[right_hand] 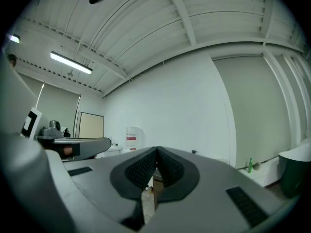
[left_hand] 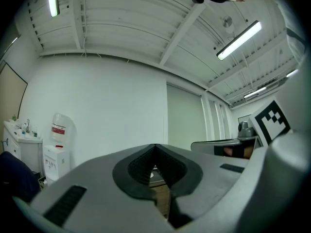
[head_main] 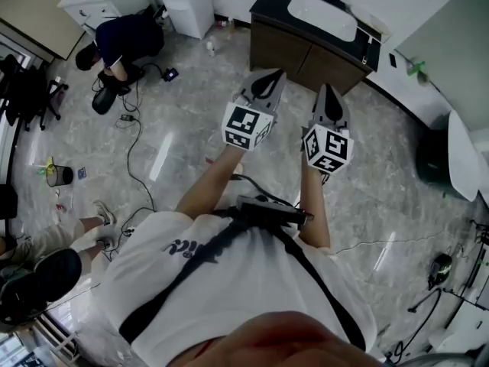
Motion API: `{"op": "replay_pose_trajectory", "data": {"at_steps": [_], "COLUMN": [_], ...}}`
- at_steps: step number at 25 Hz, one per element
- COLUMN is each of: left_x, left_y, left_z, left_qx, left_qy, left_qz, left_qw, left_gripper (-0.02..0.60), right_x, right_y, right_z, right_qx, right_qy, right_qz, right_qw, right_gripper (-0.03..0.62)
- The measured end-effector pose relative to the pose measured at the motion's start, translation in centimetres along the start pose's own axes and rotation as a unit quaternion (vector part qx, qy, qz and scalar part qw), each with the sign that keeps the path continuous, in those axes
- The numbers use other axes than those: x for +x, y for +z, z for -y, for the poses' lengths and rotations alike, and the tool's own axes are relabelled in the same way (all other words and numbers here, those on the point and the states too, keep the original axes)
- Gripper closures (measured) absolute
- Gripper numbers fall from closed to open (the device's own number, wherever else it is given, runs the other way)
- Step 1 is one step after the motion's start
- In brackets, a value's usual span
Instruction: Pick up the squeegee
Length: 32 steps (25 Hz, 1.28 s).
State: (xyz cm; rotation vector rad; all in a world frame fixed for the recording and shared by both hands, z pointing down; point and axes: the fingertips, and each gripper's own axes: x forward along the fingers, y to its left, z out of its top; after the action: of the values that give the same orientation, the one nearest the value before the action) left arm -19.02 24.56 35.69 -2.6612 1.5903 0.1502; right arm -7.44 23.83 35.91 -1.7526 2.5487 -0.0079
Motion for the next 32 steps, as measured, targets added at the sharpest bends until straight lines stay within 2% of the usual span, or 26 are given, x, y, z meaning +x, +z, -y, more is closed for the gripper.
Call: {"op": "replay_pose_trajectory", "data": {"at_steps": [6, 10, 13, 18, 22, 26, 32], "left_x": [2.1, 3.1, 4.9, 8.8, 12.5, 17.1, 24.5], "left_y": [0.1, 0.0, -0.3, -2.3, -3.2, -3.7, -3.8], "left_z": [-6.3, -8.3, -8.5, -5.8, -3.7, -0.5, 5.5], "left_qx": [0.02, 0.005, -0.016, -0.026, -0.026, -0.024, -0.018], "left_qy": [-0.005, -0.035, -0.044, -0.076, -0.079, -0.079, -0.083], "left_qz": [-0.011, -0.02, -0.021, -0.036, -0.038, -0.036, -0.025], "left_qw": [0.9997, 0.9992, 0.9987, 0.9961, 0.9958, 0.9959, 0.9961], "left_gripper": [0.572, 0.572, 0.572, 0.572, 0.572, 0.572, 0.572], "right_x": [5.5, 6.8, 7.5, 6.9, 6.9, 7.2, 8.4], "right_y": [0.5, 0.9, 0.9, 0.3, -0.6, -0.4, 0.8], "right_z": [-2.4, -3.5, -2.5, 2.1, 7.0, 13.0, 21.2], "right_qx": [0.004, -0.001, -0.008, -0.005, 0.004, 0.009, 0.002], "right_qy": [-0.02, -0.049, -0.063, -0.103, -0.117, -0.122, -0.101], "right_qz": [0.007, 0.0, -0.004, 0.006, 0.004, 0.008, 0.013], "right_qw": [1.0, 0.999, 0.998, 0.995, 0.993, 0.993, 0.995], "right_gripper": [0.586, 0.586, 0.586, 0.588, 0.588, 0.586, 0.586]}}
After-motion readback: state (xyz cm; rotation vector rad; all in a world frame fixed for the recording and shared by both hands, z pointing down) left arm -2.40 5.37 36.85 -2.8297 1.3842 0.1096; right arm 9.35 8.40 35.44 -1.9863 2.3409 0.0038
